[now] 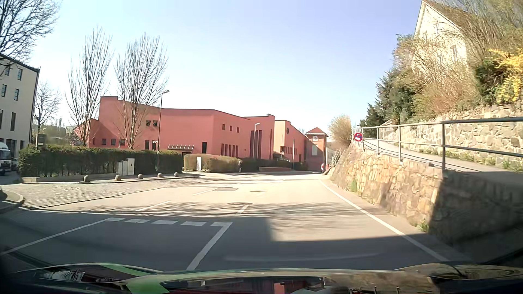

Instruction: Follow the waypoints while adhering to traffic rules and regulations

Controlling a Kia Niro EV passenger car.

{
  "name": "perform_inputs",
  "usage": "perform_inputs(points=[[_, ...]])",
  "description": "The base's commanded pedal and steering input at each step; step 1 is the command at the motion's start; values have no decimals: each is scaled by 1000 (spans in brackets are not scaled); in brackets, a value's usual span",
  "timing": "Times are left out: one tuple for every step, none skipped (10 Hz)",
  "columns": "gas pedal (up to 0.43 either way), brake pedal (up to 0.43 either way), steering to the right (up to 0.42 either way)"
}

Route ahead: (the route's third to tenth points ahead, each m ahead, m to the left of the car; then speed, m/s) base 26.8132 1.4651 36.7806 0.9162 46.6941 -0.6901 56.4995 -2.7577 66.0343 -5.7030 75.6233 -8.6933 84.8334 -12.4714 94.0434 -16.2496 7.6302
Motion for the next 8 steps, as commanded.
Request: perform_inputs(points=[[67,0,16],[67,0,16],[79,0,16],[79,0,16],[79,0,16],[79,0,16],[79,0,17],[79,0,17]])
